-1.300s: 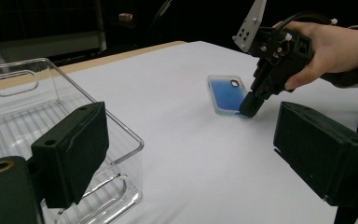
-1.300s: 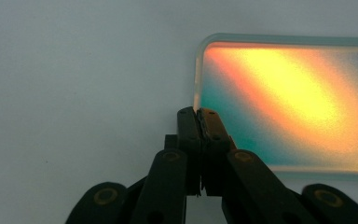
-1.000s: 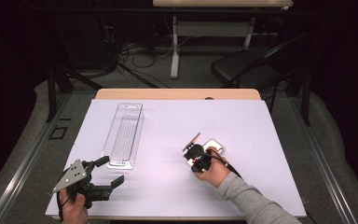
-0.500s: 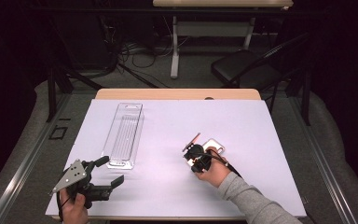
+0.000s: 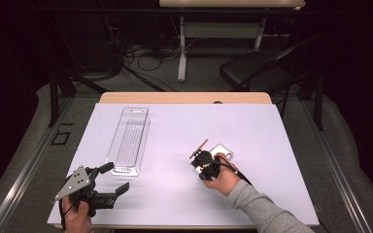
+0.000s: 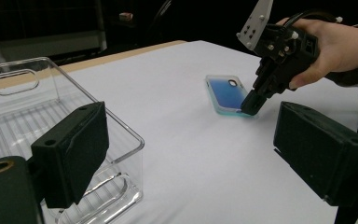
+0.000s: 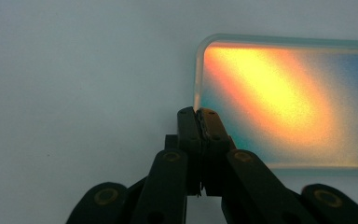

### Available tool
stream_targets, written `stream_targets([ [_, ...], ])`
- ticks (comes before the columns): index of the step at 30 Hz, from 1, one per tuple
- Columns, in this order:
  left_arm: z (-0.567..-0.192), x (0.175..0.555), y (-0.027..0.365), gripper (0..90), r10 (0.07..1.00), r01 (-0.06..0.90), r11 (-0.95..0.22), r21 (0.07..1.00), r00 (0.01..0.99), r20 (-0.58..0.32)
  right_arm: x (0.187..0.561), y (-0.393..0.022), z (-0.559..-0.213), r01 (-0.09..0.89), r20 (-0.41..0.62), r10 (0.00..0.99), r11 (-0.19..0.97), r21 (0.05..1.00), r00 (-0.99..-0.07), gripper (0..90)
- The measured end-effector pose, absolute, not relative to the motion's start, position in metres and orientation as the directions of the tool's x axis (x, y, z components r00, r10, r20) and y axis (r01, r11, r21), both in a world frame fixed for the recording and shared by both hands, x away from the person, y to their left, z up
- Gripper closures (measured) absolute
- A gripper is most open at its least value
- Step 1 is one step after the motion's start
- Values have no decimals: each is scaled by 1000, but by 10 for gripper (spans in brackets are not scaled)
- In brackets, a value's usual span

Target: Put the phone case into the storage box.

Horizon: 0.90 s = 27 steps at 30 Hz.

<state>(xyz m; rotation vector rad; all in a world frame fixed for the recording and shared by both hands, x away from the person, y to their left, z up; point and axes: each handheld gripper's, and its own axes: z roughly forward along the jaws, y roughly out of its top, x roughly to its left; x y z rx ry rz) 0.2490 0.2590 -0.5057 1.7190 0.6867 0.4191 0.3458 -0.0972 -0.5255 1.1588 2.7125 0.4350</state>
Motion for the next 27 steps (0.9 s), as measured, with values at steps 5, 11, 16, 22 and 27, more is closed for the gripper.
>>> stream_targets([
  [5,-506,249,259,106,642,225,-146,963,763,-81,342,-98,-521,651,-57,711,670,355,-701,889],
  [11,-506,249,258,106,644,229,-150,962,760,-81,335,-98,-516,609,-102,689,692,388,-717,889],
  [16,-506,249,258,106,643,231,-148,962,761,-84,329,-97,-513,565,-147,665,713,415,-732,889],
  [22,-506,249,257,106,635,234,-147,961,767,-90,322,-97,-508,500,-204,631,739,452,-748,888],
  [27,-505,250,256,106,633,242,-150,959,768,-96,316,-98,-505,444,-261,598,765,467,-758,888],
])
